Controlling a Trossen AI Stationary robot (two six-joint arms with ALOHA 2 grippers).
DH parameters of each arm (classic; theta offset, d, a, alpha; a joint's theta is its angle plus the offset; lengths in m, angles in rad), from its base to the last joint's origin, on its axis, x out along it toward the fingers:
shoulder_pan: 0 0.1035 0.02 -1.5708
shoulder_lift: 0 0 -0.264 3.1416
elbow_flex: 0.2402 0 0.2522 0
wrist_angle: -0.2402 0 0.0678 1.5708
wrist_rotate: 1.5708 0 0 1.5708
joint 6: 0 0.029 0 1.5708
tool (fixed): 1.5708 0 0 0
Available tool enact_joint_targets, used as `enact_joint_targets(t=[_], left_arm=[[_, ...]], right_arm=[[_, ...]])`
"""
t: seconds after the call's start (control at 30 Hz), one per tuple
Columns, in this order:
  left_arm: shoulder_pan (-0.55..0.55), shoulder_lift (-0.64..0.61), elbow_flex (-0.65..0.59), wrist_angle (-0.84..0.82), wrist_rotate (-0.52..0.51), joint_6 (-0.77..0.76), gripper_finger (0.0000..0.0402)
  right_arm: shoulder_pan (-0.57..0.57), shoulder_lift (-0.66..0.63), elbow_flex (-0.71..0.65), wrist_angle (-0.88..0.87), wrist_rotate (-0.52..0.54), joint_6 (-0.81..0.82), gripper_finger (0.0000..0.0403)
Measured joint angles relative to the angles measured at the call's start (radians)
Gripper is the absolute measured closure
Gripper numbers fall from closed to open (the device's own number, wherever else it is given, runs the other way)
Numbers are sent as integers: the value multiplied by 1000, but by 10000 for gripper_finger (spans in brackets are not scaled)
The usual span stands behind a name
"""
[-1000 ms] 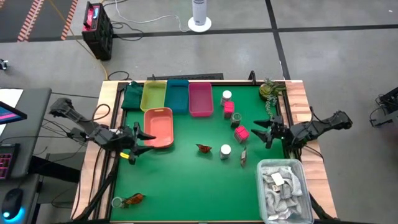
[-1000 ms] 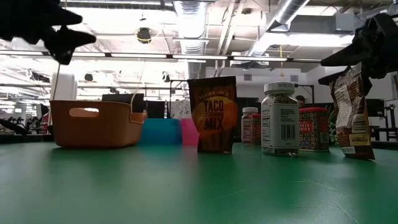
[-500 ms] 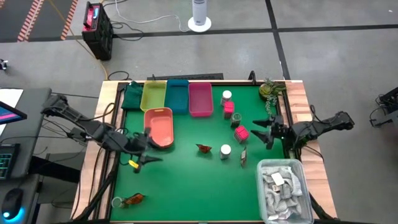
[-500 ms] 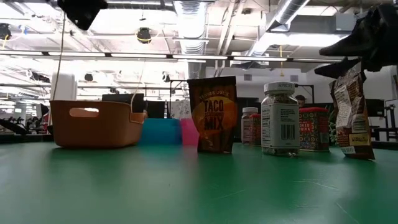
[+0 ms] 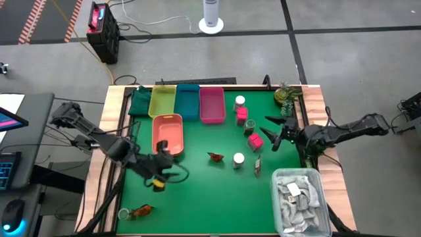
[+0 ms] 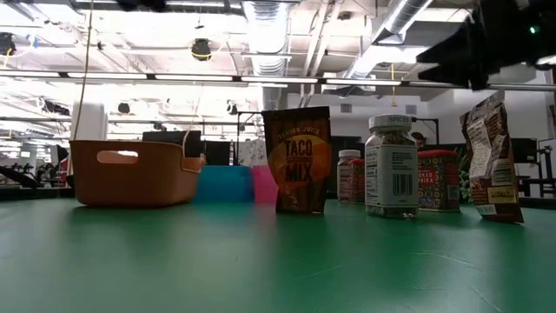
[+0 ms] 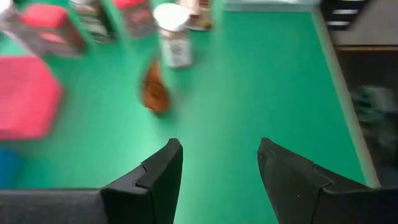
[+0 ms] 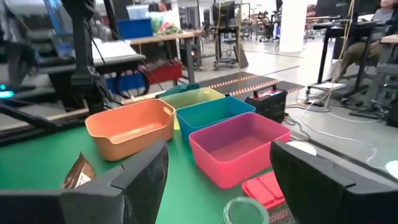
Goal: Sort spices by type
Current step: Put the top orange seasoning pack into the orange bin
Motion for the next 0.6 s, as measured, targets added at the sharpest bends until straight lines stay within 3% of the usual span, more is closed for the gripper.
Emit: enact_joint_targets(t=[0.17, 0.33, 0.43, 0.6], left_arm=[[155, 80, 38, 40, 74, 162, 205], [313, 165, 38, 151, 241, 325, 205], [371, 216, 38, 224, 313, 403, 205], [417, 305, 39, 340, 335, 487, 204]], right_arm=[[-25, 106, 151, -117, -10, -10, 97], [-46, 163, 303, -228, -19, -46, 97], [-46, 180, 361, -217, -19, -113, 97], [-42, 176, 397, -122, -15, -201, 97]])
